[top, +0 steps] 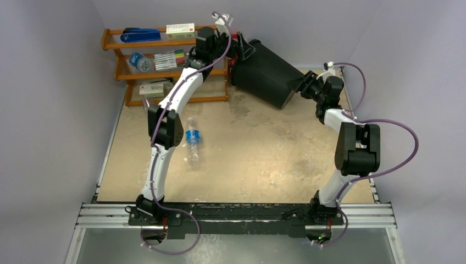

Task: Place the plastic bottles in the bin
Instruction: Adjust the trash bin at the center of the board.

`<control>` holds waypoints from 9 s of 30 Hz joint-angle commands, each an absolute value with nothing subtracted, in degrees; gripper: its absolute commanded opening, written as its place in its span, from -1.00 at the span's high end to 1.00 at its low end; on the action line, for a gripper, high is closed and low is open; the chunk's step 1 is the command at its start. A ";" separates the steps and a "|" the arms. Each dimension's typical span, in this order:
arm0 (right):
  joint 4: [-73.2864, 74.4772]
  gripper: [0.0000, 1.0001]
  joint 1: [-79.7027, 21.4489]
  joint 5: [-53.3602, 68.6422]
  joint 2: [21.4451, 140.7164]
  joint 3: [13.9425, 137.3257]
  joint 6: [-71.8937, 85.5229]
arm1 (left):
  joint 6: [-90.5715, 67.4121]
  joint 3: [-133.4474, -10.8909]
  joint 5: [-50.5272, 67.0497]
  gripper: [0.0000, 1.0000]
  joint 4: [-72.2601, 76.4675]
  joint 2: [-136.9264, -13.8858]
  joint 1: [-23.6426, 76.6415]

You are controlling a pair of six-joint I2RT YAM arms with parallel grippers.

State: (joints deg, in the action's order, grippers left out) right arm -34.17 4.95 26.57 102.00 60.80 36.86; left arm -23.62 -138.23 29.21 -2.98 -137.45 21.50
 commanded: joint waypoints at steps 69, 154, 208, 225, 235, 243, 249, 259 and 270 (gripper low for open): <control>-20.57 -0.16 4.75 23.90 101.80 50.41 30.05 | -21.54 -129.04 31.98 -0.15 -4.89 -134.21 26.71; -3.32 -0.08 10.28 22.80 98.50 72.02 27.27 | -32.16 -136.37 36.96 0.09 14.50 -143.00 24.24; -17.42 0.23 12.96 31.35 105.66 70.65 32.78 | -46.14 -142.72 38.92 0.22 22.85 -138.28 29.33; -20.59 0.24 9.93 31.76 105.03 66.05 33.94 | -43.20 -142.18 38.22 0.21 18.88 -135.49 34.23; -20.62 0.25 8.81 32.26 107.09 68.90 34.93 | -42.97 -142.28 37.66 0.21 18.33 -135.19 35.55; -20.96 0.24 8.05 33.13 106.17 68.50 35.07 | -42.11 -142.24 37.06 0.20 17.20 -134.58 35.60; -20.07 0.21 7.61 32.59 103.57 66.82 33.22 | -39.68 -138.55 37.04 0.24 13.94 -133.09 35.59; -17.20 -0.30 1.05 22.67 88.44 61.98 18.27 | -25.53 -113.52 18.29 -0.05 2.05 -112.91 35.29; -22.10 -0.41 -13.47 3.52 85.72 62.31 5.06 | -28.74 -103.08 4.53 -0.11 -3.54 -98.31 30.08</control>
